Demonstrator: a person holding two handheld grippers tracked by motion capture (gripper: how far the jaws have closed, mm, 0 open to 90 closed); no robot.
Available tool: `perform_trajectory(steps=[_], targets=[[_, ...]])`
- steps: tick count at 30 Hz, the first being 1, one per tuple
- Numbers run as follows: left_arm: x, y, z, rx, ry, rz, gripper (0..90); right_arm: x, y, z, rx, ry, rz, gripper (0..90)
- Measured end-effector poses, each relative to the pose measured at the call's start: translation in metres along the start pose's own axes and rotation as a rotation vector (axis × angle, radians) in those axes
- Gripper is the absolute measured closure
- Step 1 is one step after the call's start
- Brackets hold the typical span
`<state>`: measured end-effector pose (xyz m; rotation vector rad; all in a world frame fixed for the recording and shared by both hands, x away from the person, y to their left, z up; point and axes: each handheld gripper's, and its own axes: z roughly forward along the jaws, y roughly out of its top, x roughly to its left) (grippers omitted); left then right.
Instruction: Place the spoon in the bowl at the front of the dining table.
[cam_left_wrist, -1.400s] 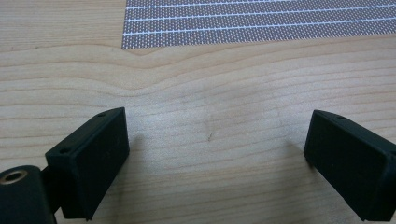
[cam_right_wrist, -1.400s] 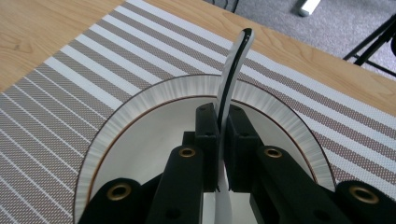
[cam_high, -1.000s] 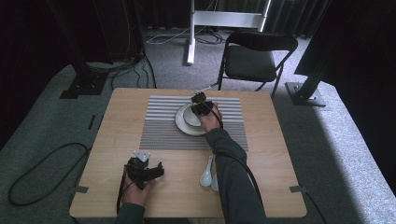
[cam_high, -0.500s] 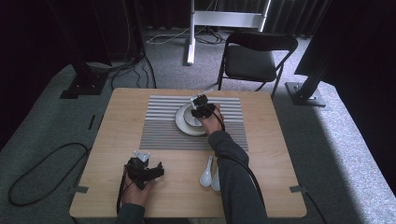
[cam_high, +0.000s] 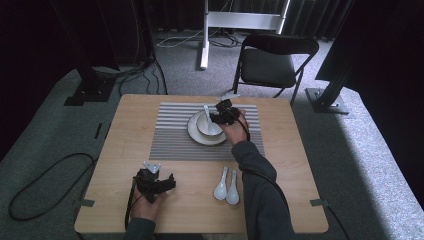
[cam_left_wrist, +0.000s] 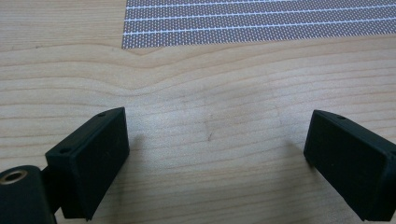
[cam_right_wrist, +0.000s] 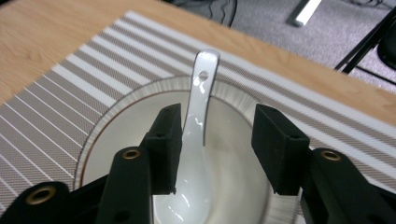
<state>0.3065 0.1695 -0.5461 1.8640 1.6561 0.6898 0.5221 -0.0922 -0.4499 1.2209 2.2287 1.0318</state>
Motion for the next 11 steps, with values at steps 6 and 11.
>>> perform_trajectory(steps=[6, 11], targets=[[0.0, 0.0, 0.0, 0.001, -0.002, -0.004, 7.0, -0.013, 0.001, -0.022, -0.019, 0.011, 0.025, 49.8], [0.0, 0.0, 0.0, 0.0, -0.001, -0.004, 7.0, -0.017, -0.002, -0.023, -0.014, 0.009, 0.036, 49.8]])
